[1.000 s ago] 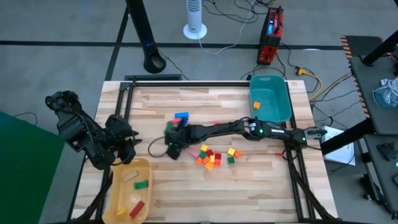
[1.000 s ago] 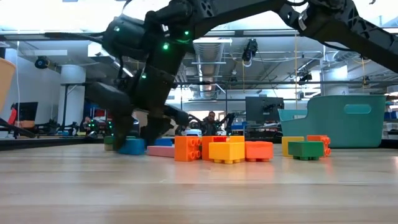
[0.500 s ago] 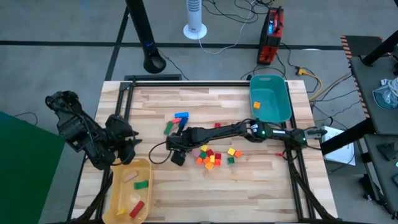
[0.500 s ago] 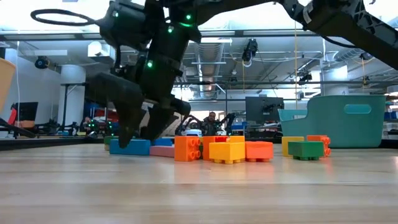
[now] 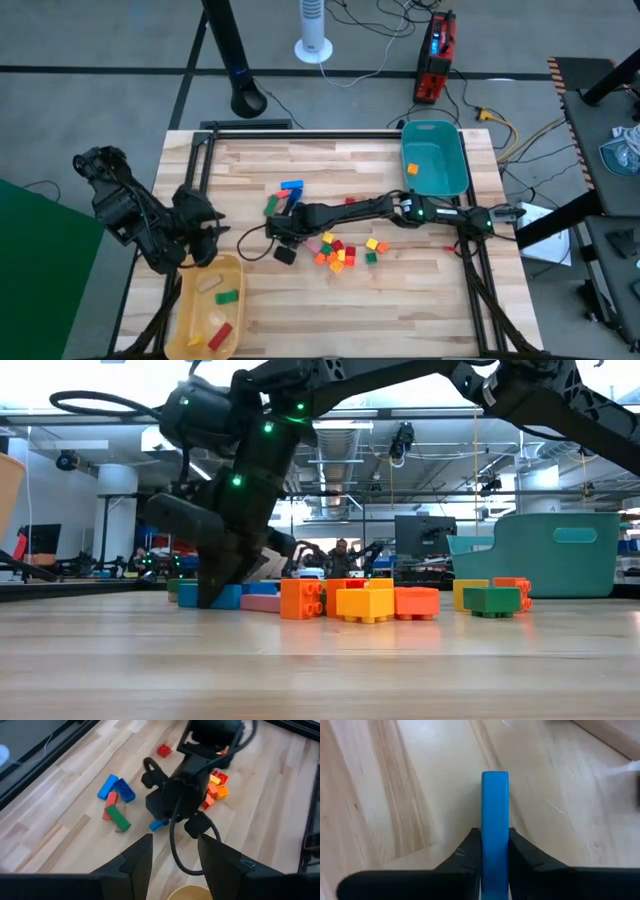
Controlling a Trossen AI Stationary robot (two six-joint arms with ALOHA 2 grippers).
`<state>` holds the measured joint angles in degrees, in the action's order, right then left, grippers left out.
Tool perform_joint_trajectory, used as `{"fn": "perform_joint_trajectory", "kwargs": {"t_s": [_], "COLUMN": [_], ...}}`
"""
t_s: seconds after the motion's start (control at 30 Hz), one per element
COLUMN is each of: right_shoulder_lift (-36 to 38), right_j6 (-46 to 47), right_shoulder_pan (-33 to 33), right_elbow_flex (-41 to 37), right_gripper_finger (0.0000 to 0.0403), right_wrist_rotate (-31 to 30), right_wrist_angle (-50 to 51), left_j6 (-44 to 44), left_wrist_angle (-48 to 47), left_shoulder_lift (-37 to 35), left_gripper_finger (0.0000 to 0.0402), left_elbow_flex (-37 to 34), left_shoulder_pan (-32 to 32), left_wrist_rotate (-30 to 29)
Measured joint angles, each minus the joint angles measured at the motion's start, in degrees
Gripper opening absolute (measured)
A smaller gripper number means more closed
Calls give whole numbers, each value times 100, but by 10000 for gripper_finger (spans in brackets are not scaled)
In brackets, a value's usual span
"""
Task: Sort blocks
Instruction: Put the blue rectangular block into the yellow bin
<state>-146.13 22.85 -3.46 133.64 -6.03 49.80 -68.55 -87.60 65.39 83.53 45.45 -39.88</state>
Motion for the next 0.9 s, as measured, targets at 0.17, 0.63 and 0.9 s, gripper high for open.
{"fn": "perform_joint_trajectory", "kwargs": {"t_s": [0.17, 0.63, 0.9], "right_shoulder_lift": [353, 3089, 3789], "right_j6": [-159, -1198, -1763], "right_shoulder_pan": [24, -452, -446], "right_elbow_flex": [38, -357, -667], "right_gripper_finger": [50, 52, 53], "right_wrist_rotate": [630, 926, 901], "right_wrist_angle": [60, 677, 368], "left_j6": [1560, 2875, 3960], "left_wrist_angle": [817, 2626, 4065], "left_shoulder_lift": [0, 127, 588], "left_gripper_finger": [144, 144, 144], "left_elbow_flex": [-8, -87, -90], "left_shoulder_pan": [0, -366, -1309], "left_wrist_rotate": [20, -374, 164]}}
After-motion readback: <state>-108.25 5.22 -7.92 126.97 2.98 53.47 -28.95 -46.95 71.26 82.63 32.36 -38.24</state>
